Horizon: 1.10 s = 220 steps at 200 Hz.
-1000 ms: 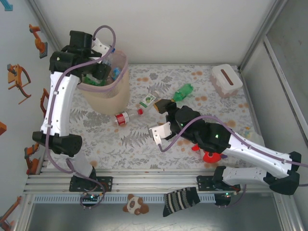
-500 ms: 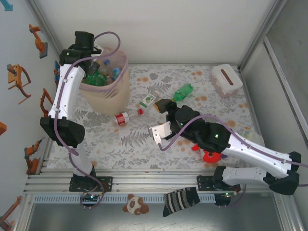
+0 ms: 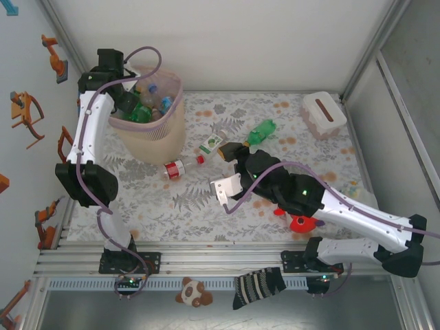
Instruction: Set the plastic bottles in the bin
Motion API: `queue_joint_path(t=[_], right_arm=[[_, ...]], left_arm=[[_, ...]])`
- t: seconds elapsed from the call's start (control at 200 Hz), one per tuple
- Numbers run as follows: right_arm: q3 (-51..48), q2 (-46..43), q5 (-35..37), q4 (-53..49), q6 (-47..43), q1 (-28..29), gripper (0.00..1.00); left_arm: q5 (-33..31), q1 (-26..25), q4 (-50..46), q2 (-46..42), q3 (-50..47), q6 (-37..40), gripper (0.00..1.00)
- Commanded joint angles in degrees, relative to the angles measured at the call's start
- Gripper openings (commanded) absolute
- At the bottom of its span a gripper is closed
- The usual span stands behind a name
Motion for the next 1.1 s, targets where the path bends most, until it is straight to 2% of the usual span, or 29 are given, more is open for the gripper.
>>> queue_joint_path(t=[0.0, 0.155, 0.335, 0.401, 0.556, 0.661, 0.856, 1.097], right_arm=[[1.2, -0.2, -0.6, 0.2, 1.5, -0.2, 0.94], [1.2, -0.6, -0.8, 0.3, 1.6, -0.2, 0.94], [1.5, -0.2, -0.7, 0.4, 1.6, -0.4, 0.94], [1.5, -0.2, -0.8, 0.4, 1.7, -0.4, 0.94], [1.6, 0.1, -1.1, 0.5, 3.7, -0.9, 0.94], [2.4, 0.6, -0.4, 0.5, 6.7, -1.3, 0.93], [3.6, 1.2, 1.7, 0.6, 13.4, -2.8, 0.93], [5.1, 2.9, 2.0, 3.1, 28.0, -6.7, 0.91]], left_arm=[[1.9, 0.1, 0.2, 0.3, 0.5, -0.8, 0.77], [3.2, 0.2, 0.1, -1.3, 1.9, -1.9, 0.82], [9.4, 0.2, -1.2, -2.9, 4.5, -4.4, 0.83], [11.0, 0.2, -1.8, -3.2, 5.3, -5.2, 0.77], [13.6, 0.9, -2.3, -2.8, 5.5, -7.3, 0.52], [14.1, 1.6, -2.6, -1.4, 5.7, -8.9, 0.42], [11.7, 3.2, -4.3, 1.9, 5.3, -10.4, 0.3], [14.4, 5.2, -4.6, 3.4, 0.6, -11.8, 0.27]])
